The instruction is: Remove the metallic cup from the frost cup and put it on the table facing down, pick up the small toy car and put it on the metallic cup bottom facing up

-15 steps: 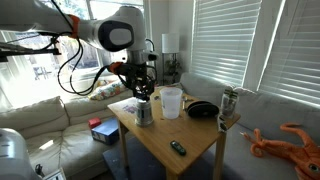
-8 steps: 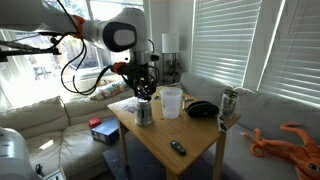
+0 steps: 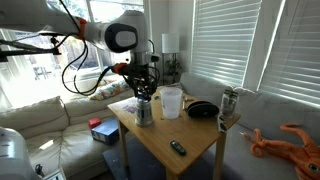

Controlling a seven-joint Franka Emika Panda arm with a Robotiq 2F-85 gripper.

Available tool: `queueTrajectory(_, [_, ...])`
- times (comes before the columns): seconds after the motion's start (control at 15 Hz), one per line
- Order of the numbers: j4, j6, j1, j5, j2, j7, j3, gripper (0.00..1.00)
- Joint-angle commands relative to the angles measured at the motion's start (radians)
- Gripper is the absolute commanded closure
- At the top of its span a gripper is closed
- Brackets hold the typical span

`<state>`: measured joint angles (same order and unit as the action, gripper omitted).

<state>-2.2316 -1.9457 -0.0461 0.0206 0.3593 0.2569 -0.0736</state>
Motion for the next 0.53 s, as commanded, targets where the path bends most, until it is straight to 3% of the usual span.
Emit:
queueTrajectory(0.0, [0.034,0.041,0.000,0.017,-0.019,0.023,0.005,0.50])
queueTrajectory(0.47, [0.038,0.062,0.001,0.008,-0.020,0.028,0.008,0.50])
